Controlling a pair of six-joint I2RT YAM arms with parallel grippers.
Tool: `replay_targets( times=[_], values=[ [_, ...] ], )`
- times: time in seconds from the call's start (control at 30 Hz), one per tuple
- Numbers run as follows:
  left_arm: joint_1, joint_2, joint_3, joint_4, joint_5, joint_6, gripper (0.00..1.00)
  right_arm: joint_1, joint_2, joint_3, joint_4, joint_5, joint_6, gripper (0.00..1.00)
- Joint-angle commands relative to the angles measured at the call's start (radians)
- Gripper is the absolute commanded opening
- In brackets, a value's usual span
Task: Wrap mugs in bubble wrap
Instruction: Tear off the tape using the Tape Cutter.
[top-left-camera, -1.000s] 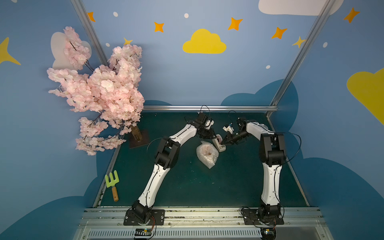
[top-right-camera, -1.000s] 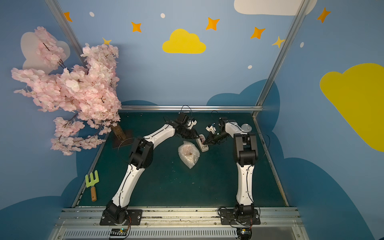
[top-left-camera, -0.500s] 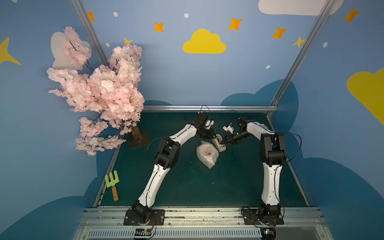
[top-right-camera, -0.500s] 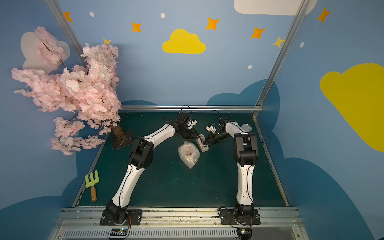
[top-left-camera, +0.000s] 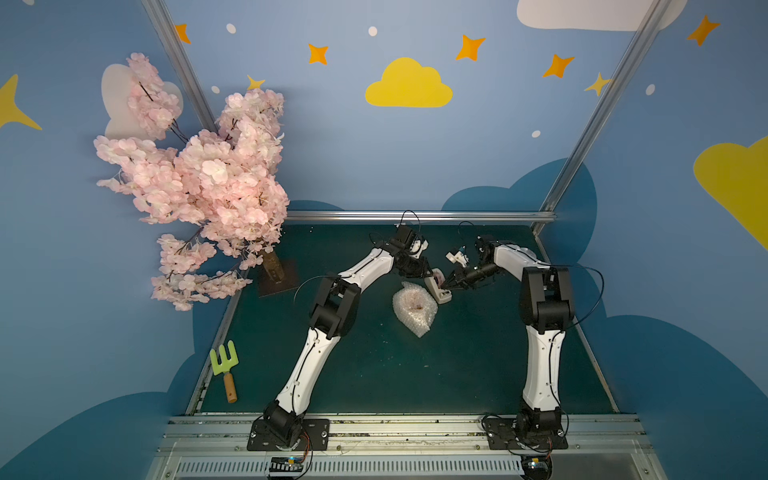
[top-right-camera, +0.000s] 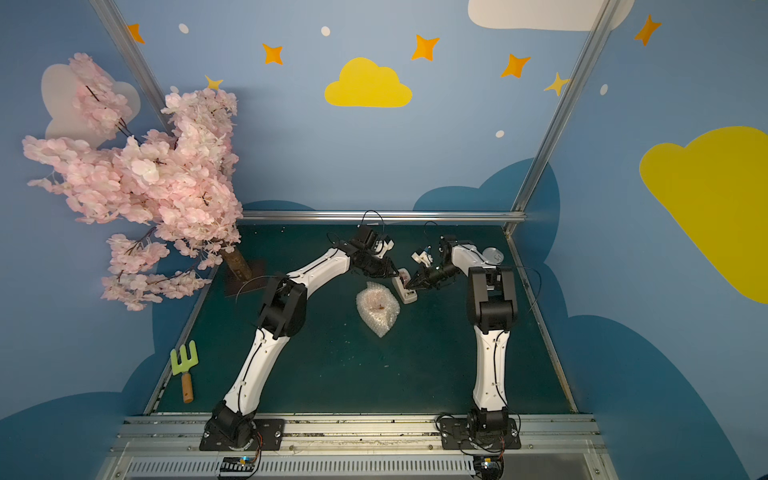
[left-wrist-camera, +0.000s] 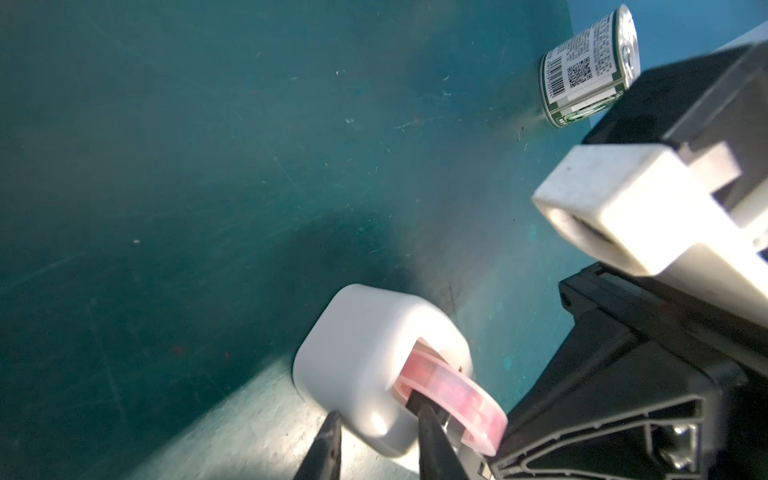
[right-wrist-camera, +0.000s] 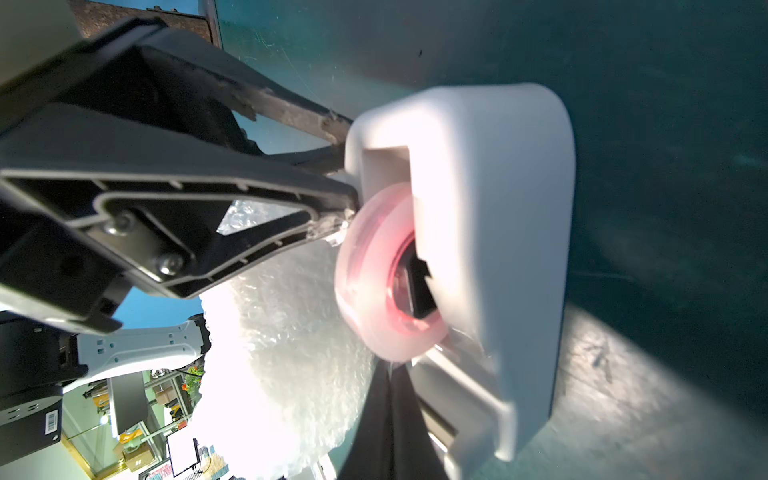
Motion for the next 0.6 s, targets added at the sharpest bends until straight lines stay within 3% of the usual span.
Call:
replay_targets(
  times=[0.0, 0.57],
  values=[
    [-0.015, 0.016, -0.025, -0.075, -0.066, 0.031, 0.30, 0.000, -0.056, -0.016, -0.042, -0.040, 0.001, 0.00],
    [-0.020, 0.025, -0.020, -0.094, -0.097, 0.047, 0.30, -0.021, -0.081, -0.041, -0.066, -0.045, -0.008, 0.00]
  ],
)
